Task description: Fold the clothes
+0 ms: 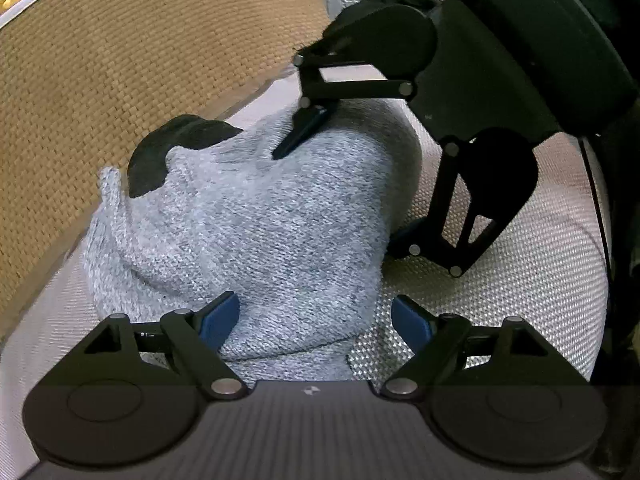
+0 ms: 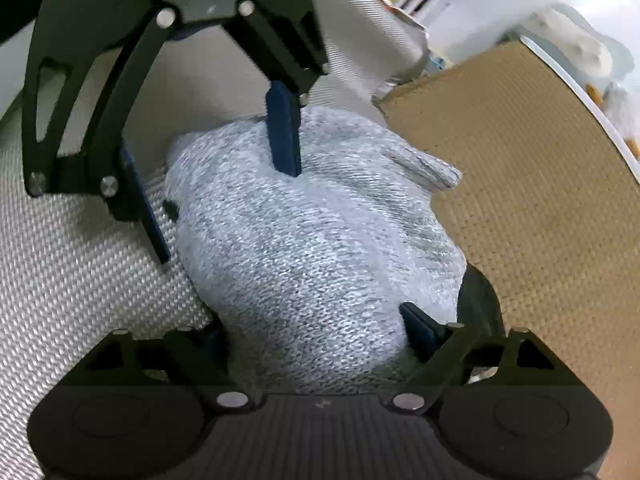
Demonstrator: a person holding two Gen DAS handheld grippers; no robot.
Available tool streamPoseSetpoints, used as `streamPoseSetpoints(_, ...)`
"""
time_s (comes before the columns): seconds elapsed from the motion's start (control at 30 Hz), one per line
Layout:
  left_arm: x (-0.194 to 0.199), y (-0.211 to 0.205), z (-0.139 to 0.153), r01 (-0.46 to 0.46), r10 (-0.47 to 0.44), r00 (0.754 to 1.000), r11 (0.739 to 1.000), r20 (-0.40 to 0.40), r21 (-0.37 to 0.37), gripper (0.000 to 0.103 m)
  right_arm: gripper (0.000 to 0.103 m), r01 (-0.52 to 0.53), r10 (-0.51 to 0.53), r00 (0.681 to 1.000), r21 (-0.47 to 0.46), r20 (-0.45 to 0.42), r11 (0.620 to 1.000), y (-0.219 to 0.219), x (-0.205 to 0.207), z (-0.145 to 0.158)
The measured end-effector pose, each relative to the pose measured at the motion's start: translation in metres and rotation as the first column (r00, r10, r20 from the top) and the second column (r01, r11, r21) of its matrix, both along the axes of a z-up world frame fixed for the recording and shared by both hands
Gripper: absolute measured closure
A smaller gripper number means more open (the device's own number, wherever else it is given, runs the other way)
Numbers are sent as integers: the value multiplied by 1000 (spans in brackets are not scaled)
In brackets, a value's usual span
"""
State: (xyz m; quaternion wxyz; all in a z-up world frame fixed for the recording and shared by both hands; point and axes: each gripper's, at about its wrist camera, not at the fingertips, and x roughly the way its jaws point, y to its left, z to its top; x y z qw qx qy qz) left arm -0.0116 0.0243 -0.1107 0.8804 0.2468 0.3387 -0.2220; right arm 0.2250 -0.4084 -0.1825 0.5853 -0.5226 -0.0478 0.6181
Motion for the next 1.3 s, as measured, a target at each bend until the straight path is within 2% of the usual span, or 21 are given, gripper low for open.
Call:
streamPoseSetpoints(0.1,1,1,-1,-6,6,1000,1000,19,18,18,24,21,-21,999,0,-50,1000,0,2,5)
streamPoseSetpoints(0.27,2,-2,-3,-7,4,999,998,51,62,19,25,56,-56,989,-4,-134,998,1,6,13)
streamPoseSetpoints(0.43,6,-2,-4,-20,16,998,997,69,70,18,27,90,-91,972,-12,-217,996,3,10,22)
streamPoseSetpoints(0.5,7,-2,-5,-21,14,996,996,83,83,24,28,103,-103,963,-16,-248,995,3,12,25)
streamPoseSetpoints(0.67,8,-1,-3,-22,12,994,995,105,95,34,31,115,-114,951,-15,-287,993,6,14,28)
streamPoseSetpoints(0.77,10,-1,-3,-21,10,995,995,104,99,37,31,123,-121,943,-14,-310,992,8,15,30)
streamPoseSetpoints(1.03,8,2,3,-24,21,997,999,68,38,49,31,132,-128,928,-12,-350,991,8,18,32)
streamPoseSetpoints(1.2,6,-1,5,-12,9,998,999,65,48,54,33,141,-133,912,-10,-387,990,5,19,35)
streamPoseSetpoints(1.27,8,-4,4,-7,3,998,998,69,63,55,33,135,-125,920,1,-371,991,4,18,33)
streamPoseSetpoints(1.3,9,-5,3,-6,1,997,997,71,71,55,33,118,-107,940,15,-325,993,5,14,30)
